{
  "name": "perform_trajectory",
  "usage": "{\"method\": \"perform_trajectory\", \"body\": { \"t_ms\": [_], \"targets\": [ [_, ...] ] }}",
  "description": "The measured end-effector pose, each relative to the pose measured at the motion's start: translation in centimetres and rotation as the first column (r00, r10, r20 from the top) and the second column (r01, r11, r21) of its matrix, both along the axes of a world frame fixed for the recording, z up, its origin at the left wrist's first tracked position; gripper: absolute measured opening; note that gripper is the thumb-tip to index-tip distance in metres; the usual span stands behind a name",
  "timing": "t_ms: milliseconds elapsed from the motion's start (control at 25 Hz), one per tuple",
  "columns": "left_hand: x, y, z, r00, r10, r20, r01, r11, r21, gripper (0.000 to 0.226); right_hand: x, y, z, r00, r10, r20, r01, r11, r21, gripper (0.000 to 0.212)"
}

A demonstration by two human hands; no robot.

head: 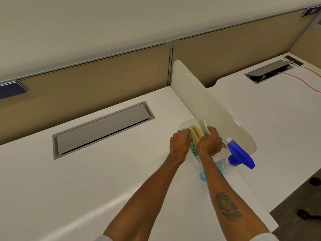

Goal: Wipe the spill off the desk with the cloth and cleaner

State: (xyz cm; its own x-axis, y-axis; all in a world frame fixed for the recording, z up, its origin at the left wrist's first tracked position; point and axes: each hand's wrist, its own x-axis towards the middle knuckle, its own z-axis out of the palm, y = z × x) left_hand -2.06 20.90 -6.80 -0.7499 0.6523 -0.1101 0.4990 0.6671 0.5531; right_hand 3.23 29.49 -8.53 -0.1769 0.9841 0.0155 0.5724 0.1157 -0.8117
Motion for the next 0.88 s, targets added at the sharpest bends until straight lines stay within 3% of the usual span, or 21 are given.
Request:
{"method": "perform_trajectory", "body": {
  "t_ms": [120,400,520,760,880],
  "targets": [
    [-0.4,0.4,-0.1,0.997,-0.062,-0.055,0.057,0.995,-0.079,0.029,-0.3,0.7,-0.6,1.0,0.017,0.014,-0.016,1.0,-0.01,0.026],
    [0.3,-0.2,-1.0,0.998,-0.057,-0.007,0.057,0.998,-0.015,0.038,-0.6,0.4,-1.3,0.995,0.052,0.085,-0.051,0.999,-0.013,0.039],
    [0.4,-0.5,-1.5,0.989,-0.13,-0.073,0.125,0.99,-0.067,0.047,-0.7,0.5,-1.3,0.995,0.032,0.09,-0.03,0.999,-0.023,0.036],
    [-0.1,-0.5,-1.7,0.978,-0.146,-0.147,0.143,0.989,-0.035,0.033,-0.8,0.2,-0.9,0.998,0.057,0.026,-0.056,0.997,-0.055,0.036],
    [0.0,-1.3,-1.5,0.98,-0.155,-0.122,0.154,0.988,-0.02,0.036,-0.6,-0.4,-0.9,0.979,0.146,0.14,-0.142,0.989,-0.037,0.042]
  ]
}}
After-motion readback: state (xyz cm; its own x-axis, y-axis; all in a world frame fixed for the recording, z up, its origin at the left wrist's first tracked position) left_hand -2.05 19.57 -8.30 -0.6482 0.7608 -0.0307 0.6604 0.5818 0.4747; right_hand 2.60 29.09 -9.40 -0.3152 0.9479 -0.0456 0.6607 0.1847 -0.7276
